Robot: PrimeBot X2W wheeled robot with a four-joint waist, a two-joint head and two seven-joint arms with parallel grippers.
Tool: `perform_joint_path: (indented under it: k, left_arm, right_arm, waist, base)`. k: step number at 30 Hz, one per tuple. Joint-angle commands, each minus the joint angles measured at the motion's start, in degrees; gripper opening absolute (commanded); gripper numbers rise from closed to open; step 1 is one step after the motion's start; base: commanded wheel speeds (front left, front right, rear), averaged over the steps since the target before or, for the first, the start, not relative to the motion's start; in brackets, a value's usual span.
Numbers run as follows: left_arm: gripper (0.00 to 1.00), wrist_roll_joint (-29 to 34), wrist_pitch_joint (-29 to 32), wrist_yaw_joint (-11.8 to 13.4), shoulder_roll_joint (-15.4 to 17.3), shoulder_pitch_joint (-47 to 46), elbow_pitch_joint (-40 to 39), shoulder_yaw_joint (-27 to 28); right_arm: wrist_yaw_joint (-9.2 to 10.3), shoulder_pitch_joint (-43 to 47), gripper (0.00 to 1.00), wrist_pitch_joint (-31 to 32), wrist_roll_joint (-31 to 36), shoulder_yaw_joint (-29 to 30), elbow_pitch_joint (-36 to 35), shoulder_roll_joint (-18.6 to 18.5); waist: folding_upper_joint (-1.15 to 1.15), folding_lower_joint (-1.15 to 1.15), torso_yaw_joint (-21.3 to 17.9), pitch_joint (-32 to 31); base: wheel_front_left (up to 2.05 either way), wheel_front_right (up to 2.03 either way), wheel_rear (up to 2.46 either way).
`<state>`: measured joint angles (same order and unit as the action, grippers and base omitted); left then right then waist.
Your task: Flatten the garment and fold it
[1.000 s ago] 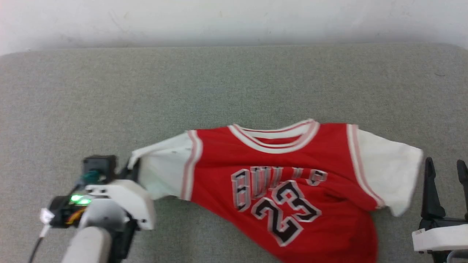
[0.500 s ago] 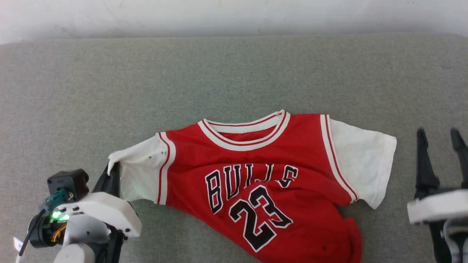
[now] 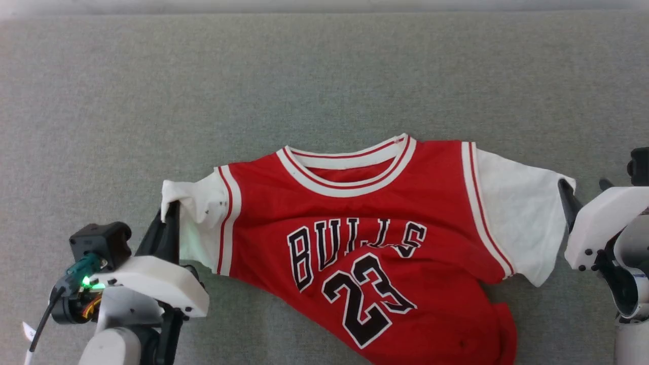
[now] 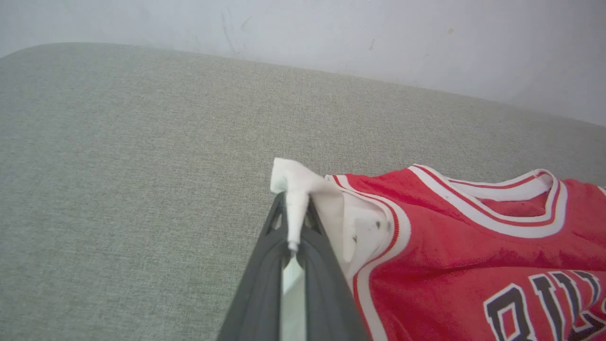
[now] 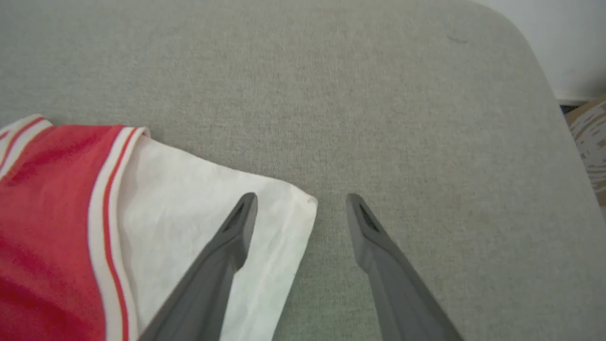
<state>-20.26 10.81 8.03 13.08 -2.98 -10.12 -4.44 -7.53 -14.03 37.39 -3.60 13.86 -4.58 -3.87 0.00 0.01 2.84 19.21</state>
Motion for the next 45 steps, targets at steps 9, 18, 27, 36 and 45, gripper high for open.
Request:
perform_joint_path:
  k: [9, 18, 27, 36, 45]
  left_arm:
    - [0.0, -1.07, -0.77, -1.32, -0.02, -1.84, 1.65, -0.7]
    - [0.0, -1.68, -1.04, -1.65, 0.49, -2.6, 2.81, -0.6]
    - [0.0, -2.26, -1.44, -1.99, 0.73, -3.46, 3.49, -0.75]
    - [0.0, -3.27, -4.2, -1.75, 0.18, -3.96, 3.12, 0.27]
    - [0.0, -2.81, -6.55, -1.84, 1.17, -9.89, 1.02, 1.45]
  right_arm:
    - [0.04, -0.45, 1.0, 6.08, -0.98, 0.16, 2.72, 0.1]
    - [0.04, -0.61, 1.0, 4.31, 0.26, 1.7, 6.15, 0.45]
    - [0.04, -3.07, 0.0, -0.66, 1.16, 2.48, 10.13, 0.83]
    - [0.04, -5.78, 0.0, -8.93, -1.68, 0.54, 7.82, 0.94]
    - [0.04, -10.87, 0.0, -13.48, -4.51, -5.01, 2.4, 0.98]
  waist:
    - [0.0, -0.01, 2.84, 2.2]
    - [0.0, -0.01, 3.29, 2.56]
    - [0.0, -0.01, 2.17, 2.41]
    - [0.0, -0.01, 0.56, -1.94]
    - [0.0, -0.01, -1.11, -6.72]
  base:
    - [0.0, 0.0, 0.0]
    - [0.0, 0.0, 0.0]
    - [0.0, 0.0, 0.0]
    - [0.0, 0.0, 0.0]
    - [0.0, 0.0, 0.0]
